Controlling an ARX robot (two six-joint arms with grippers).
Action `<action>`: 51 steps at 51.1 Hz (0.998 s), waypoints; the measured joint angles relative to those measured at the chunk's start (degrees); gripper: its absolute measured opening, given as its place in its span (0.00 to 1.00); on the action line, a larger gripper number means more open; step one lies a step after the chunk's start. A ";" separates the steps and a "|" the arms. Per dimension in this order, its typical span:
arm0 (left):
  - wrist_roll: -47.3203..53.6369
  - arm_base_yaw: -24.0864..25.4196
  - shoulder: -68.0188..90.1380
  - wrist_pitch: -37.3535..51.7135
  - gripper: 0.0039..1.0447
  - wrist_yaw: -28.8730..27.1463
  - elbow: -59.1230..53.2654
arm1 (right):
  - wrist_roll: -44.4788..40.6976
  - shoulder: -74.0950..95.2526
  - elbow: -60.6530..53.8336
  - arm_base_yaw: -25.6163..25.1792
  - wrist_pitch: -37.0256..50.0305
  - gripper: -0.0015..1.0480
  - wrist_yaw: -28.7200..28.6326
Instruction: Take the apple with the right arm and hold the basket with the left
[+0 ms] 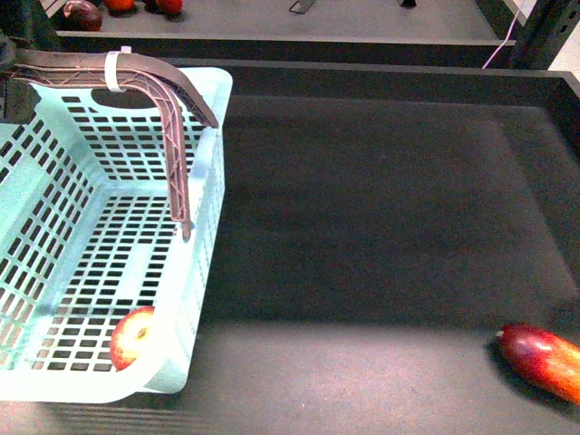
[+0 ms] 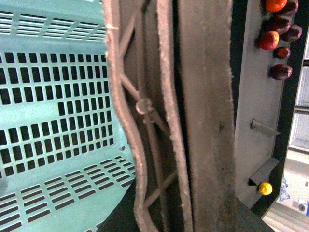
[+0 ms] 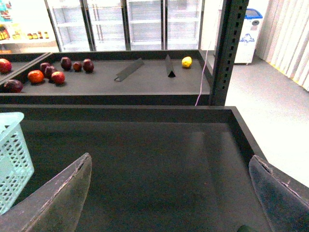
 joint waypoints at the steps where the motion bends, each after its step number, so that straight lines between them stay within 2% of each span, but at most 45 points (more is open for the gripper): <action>1: -0.20 0.26 0.15 0.22 0.15 -0.09 0.00 | 0.00 0.00 0.00 0.00 0.00 0.92 0.00; 9: -0.33 2.25 2.12 1.11 0.15 0.17 0.00 | 0.00 0.00 0.00 0.00 0.00 0.92 0.00; 33: -0.59 2.54 1.49 2.32 0.17 2.38 -1.90 | 0.00 0.00 0.00 0.00 0.00 0.92 0.00; 39: -0.87 2.43 0.28 1.86 0.38 3.56 -3.45 | 0.00 -0.02 0.00 0.00 0.00 0.92 0.00; 42: -0.98 2.34 -0.44 1.36 0.45 3.52 -3.76 | -0.02 -0.02 0.00 0.00 0.00 0.92 0.00; 51: -2.29 1.27 -7.65 -4.04 0.84 2.21 -5.79 | 0.00 -0.02 0.00 0.00 0.00 0.92 0.00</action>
